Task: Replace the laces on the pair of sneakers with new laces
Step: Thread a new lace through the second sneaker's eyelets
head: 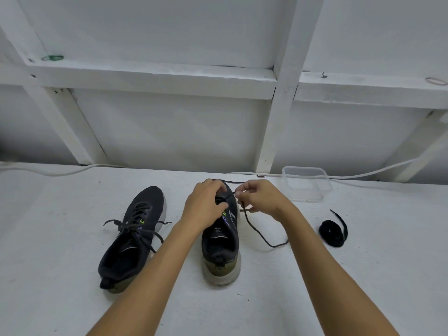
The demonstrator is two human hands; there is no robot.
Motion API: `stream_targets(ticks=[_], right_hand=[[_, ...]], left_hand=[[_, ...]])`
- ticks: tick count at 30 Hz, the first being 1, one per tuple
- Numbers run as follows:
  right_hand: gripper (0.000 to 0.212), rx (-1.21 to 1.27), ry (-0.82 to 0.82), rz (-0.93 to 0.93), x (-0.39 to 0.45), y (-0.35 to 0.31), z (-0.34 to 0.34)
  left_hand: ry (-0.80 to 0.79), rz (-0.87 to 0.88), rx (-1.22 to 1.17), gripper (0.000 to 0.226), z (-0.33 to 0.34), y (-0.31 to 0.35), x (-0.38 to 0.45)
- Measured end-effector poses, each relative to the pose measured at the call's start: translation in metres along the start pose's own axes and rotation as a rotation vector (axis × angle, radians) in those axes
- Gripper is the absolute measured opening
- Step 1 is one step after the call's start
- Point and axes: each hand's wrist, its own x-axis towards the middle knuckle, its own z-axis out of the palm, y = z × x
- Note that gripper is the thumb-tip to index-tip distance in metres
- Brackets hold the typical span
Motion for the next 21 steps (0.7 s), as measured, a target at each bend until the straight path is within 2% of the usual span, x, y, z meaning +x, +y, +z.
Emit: stream_targets(ticks=[4,8,10,12,14,16,19,21], right_hand=[[0.009,0.110,-0.057,-0.019,-0.012,-0.009,-0.013],[0.010,0.105,-0.139,0.007,-0.018,-0.009,-0.023],[0.010,0.083,-0.131,-0.025,-0.018,-0.009,-0.025],[0.009,0.076,-0.132,-0.064,-0.018,-0.011,-0.024],[0.008,0.074,-0.141,-0.080,-0.017,-0.014,-0.023],[0.007,-0.062,-0.122,-0.087,-0.015,-0.015,-0.025],[0.011,-0.391,-0.036,-0.088,-0.015,-0.013,-0.036],[0.015,-0.392,-0.026,-0.069,-0.019,-0.011,-0.047]], left_hand=[[0.043,-0.033,-0.062,0.010,0.002,0.004,0.000],[0.119,-0.145,-0.136,0.006,0.000,-0.001,-0.001],[0.115,-0.073,-0.224,0.015,-0.004,0.002,-0.003],[0.024,0.071,-0.226,0.029,-0.008,0.007,-0.001],[-0.047,0.141,-0.177,0.023,-0.010,0.010,0.002],[-0.005,0.066,-0.169,0.014,-0.014,0.011,0.004],[0.129,-0.185,-0.264,0.015,-0.023,0.004,0.003],[0.062,-0.258,-0.248,0.013,-0.028,-0.004,0.000]])
